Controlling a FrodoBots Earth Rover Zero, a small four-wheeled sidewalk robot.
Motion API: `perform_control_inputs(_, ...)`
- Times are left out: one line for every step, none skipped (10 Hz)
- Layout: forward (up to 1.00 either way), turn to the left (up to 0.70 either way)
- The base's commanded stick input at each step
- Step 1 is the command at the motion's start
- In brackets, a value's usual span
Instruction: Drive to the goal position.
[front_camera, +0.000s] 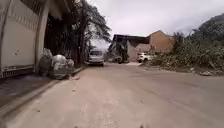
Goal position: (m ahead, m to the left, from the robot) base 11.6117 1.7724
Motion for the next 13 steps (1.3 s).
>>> perform_control_inputs(1.00,0.00)
perform_control_inputs(1.00,0.00)
perform_control_inputs(1.00,0.00)
perform_control_inputs(1.00,0.00)
perform_control_inputs(1.00,0.00)
perform_control_inputs(1.00,0.00)
perform_control_inputs(1.00,0.00)
perform_control_inputs(1.00,0.00)
perform_control_inputs(1.00,0.00)
perform_control_inputs(1.00,0.00)
perform_control_inputs(1.00,0.00)
perform_control_inputs(1.00,0.00)
perform_control_inputs(1.00,0.00)
